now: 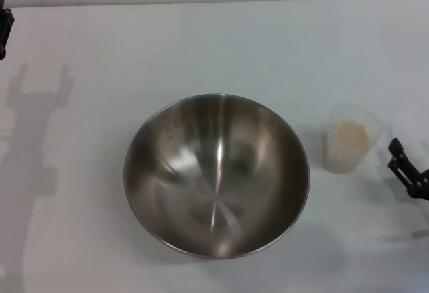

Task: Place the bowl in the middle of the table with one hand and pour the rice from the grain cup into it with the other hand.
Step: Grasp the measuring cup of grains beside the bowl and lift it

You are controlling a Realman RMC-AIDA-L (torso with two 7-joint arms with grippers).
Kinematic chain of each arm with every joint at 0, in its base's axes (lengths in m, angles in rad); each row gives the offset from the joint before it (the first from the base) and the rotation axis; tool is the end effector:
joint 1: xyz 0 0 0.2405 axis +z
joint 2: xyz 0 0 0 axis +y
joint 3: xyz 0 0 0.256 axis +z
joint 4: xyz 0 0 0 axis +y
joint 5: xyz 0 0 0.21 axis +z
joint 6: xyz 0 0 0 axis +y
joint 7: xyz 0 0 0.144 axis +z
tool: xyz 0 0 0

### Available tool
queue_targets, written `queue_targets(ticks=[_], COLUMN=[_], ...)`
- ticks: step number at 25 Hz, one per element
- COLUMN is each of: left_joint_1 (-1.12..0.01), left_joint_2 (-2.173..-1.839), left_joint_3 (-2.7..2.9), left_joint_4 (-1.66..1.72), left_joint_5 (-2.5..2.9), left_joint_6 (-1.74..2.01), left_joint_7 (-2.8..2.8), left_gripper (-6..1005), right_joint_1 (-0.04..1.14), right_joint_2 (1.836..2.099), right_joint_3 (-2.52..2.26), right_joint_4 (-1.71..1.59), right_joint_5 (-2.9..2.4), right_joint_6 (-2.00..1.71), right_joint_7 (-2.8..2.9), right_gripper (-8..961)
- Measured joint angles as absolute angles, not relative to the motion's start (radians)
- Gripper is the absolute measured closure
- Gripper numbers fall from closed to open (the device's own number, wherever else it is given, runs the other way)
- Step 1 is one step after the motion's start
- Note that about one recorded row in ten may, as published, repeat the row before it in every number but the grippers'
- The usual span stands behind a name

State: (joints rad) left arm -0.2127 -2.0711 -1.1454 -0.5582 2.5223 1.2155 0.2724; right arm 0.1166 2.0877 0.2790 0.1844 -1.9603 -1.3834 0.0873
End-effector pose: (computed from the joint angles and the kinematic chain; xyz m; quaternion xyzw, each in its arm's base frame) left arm -0.2964 0.3124 0.0188 -0.6309 -0.0940 -0.2884 0.7141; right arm 0.3681 0.1965 -0.0453 -0.7221 0.2562 0.2644 0.5857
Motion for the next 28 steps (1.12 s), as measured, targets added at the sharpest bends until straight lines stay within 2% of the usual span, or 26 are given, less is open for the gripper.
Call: queue_targets(ticks=[28], left_joint_1=[-0.206], left_joint_2=[-2.071], left_joint_3=[-1.144], left_joint_4=[-0.547], left_joint_5=[2.525], left_joint_6=[1.209], left_joint_7=[0.263], left_gripper=[184], right_joint_1=[0.141], right_joint_2=[2.086], right_joint_3=[0.263], right_joint_4=[0.196], right_joint_5=[-1.951], right_joint_6=[-1.364], right_joint_7=[0.09], right_gripper=[115])
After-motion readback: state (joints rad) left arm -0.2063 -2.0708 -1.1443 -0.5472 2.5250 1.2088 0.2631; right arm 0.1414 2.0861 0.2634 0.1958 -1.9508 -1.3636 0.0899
